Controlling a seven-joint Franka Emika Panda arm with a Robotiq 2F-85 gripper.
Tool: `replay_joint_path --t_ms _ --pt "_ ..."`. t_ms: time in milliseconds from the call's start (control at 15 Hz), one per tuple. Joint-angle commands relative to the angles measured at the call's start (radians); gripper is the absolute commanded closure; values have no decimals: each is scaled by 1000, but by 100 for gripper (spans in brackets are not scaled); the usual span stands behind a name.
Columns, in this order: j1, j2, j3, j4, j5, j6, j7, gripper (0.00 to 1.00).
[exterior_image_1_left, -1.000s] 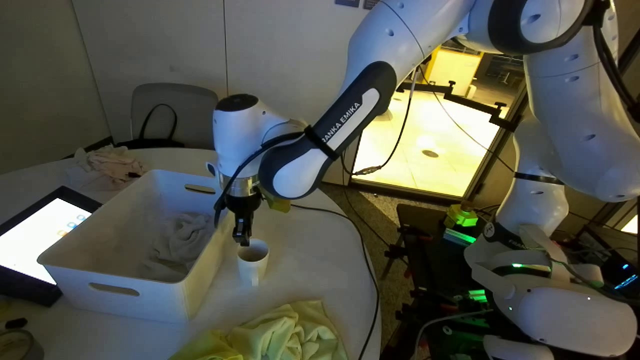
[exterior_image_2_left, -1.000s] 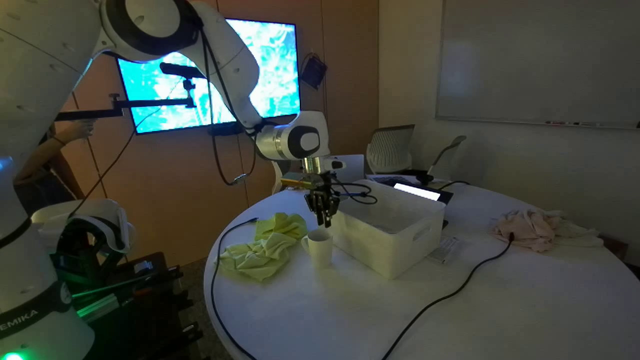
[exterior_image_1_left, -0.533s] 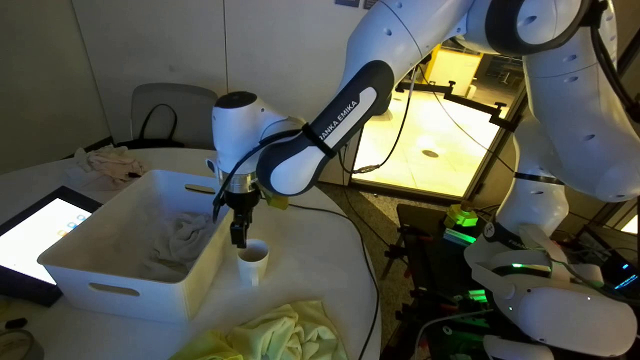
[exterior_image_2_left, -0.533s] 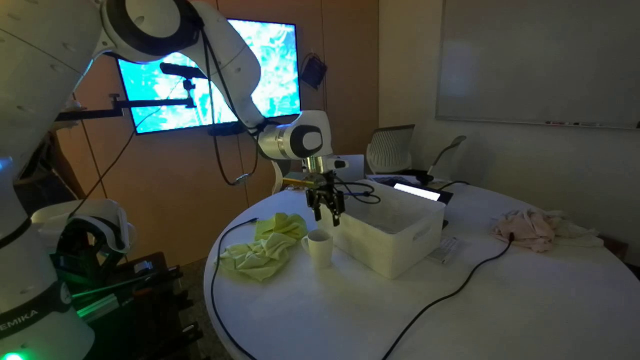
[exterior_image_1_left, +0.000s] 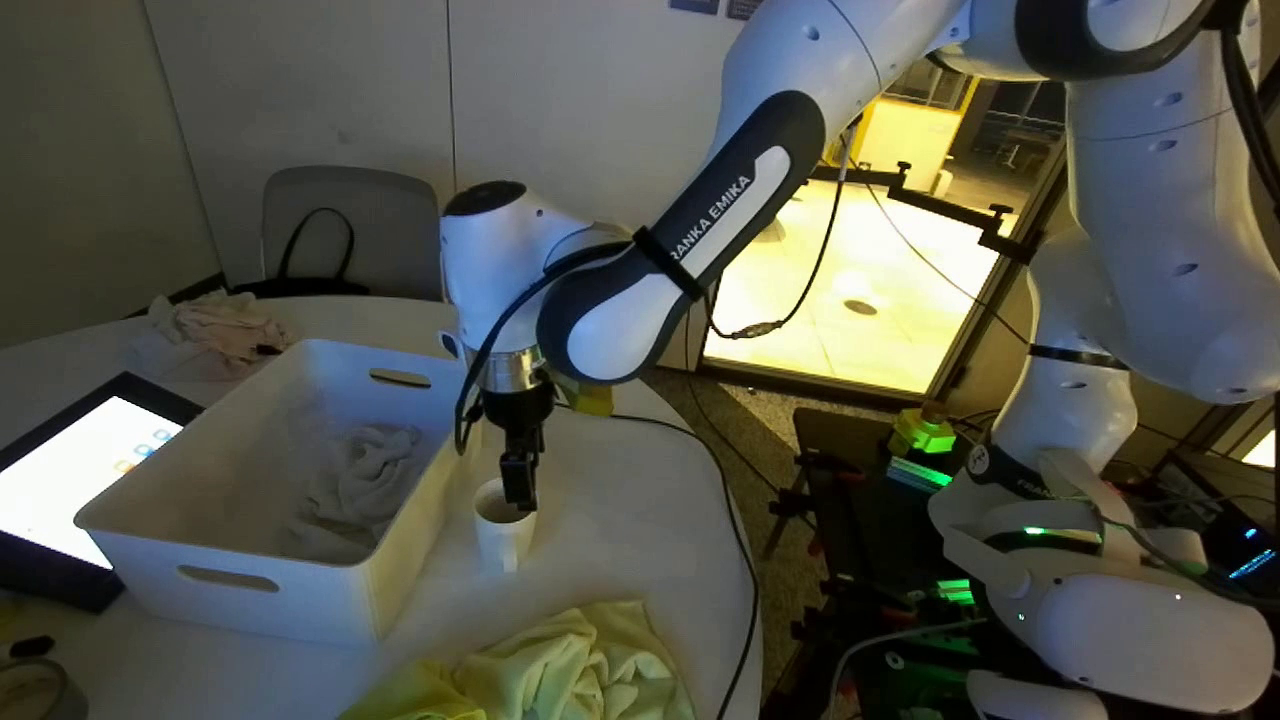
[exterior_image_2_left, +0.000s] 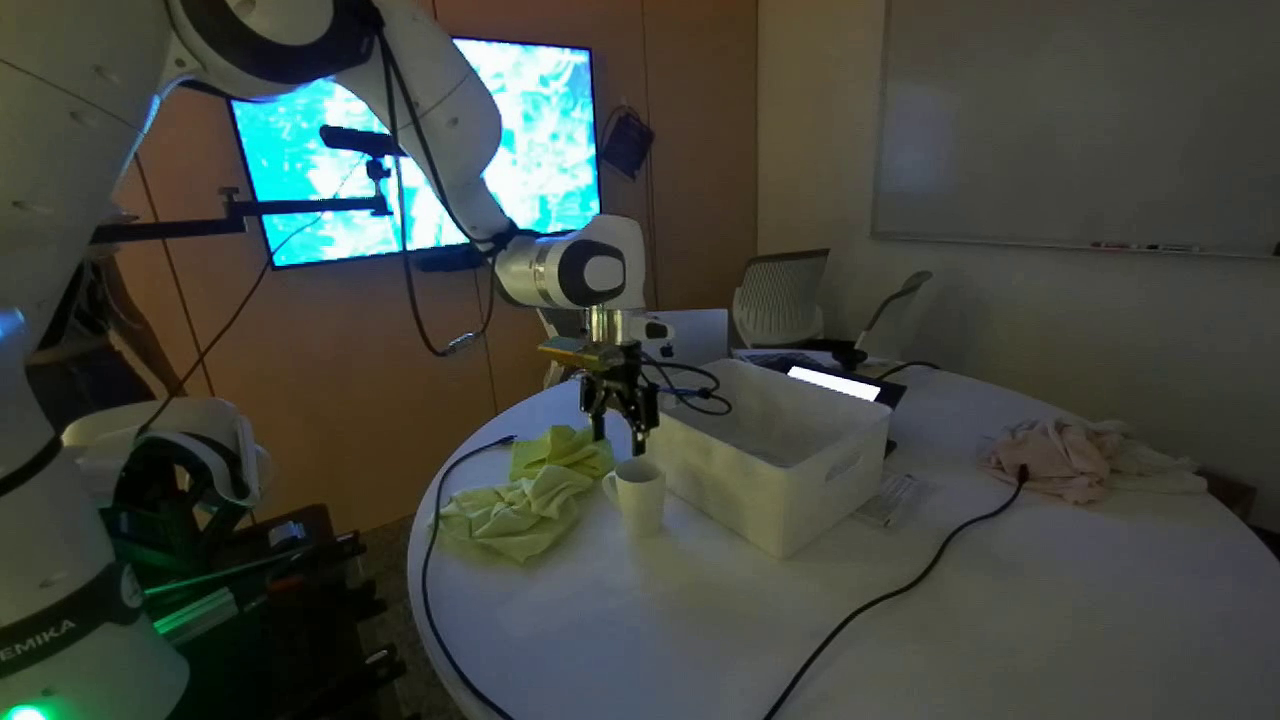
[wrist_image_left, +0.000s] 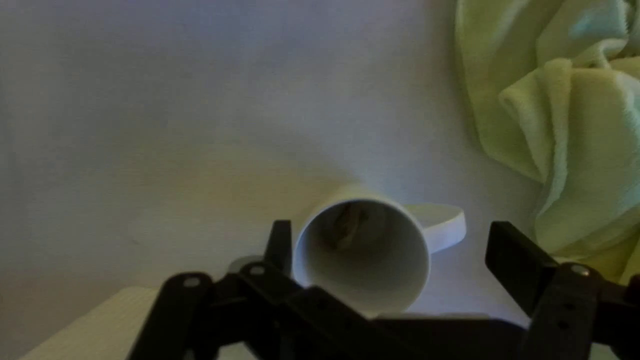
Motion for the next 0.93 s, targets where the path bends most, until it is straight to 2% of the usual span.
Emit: replay_joint_path --t_ms 0,467,867 --pt "-29 -70 48 -106 72 -9 -41 0" --pt "-40 -113 73 -273 130 45 -61 0" --pt "-71 -109 117 -411 225 211 -98 0"
